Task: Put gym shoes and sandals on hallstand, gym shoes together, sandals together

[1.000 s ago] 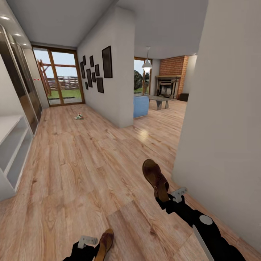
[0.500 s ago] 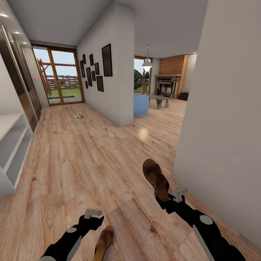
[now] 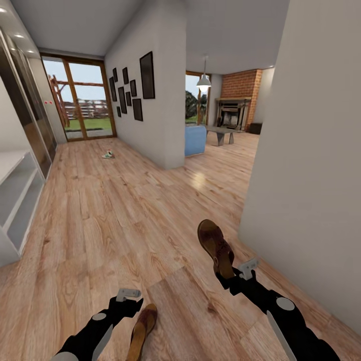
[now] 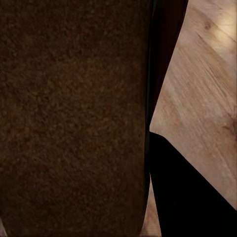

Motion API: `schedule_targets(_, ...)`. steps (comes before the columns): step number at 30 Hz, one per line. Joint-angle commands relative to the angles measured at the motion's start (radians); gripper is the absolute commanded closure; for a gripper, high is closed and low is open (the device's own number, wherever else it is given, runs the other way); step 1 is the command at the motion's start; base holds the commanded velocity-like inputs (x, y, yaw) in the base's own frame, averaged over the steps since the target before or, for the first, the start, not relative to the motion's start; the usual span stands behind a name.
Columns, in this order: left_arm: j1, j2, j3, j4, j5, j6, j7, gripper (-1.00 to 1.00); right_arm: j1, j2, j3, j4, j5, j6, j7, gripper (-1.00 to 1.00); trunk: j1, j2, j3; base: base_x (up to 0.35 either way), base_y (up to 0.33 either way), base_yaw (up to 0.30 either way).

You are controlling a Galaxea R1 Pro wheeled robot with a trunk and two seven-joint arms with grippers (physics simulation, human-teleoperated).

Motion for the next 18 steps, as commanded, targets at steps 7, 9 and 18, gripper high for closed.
schedule_targets(7,0.001,0.0,-0.001,-0.001,-0.003,-0.006,0.001,-1.0,-0.001,-0.001,0.001,-0.004,-0.011,0.008,0.0,1.0,0.027,-0.05,-0.034,0.0,0.0,0.0)
schedule_targets(9,0.001,-0.001,0.0,-0.001,-0.003,-0.007,0.001,-1.0,-0.001,-0.001,0.001,-0.004,-0.011,0.008,0.0,1.0,0.031,-0.057,-0.044,0.0,0.0,0.0)
schedule_targets(18,0.001,-0.001,0.004,-0.001,-0.003,-0.009,0.004,-1.0,-0.001,-0.001,0.0,-0.005,-0.011,0.008,0.0,1.0,0.035,-0.059,-0.093,0.0,0.0,0.0)
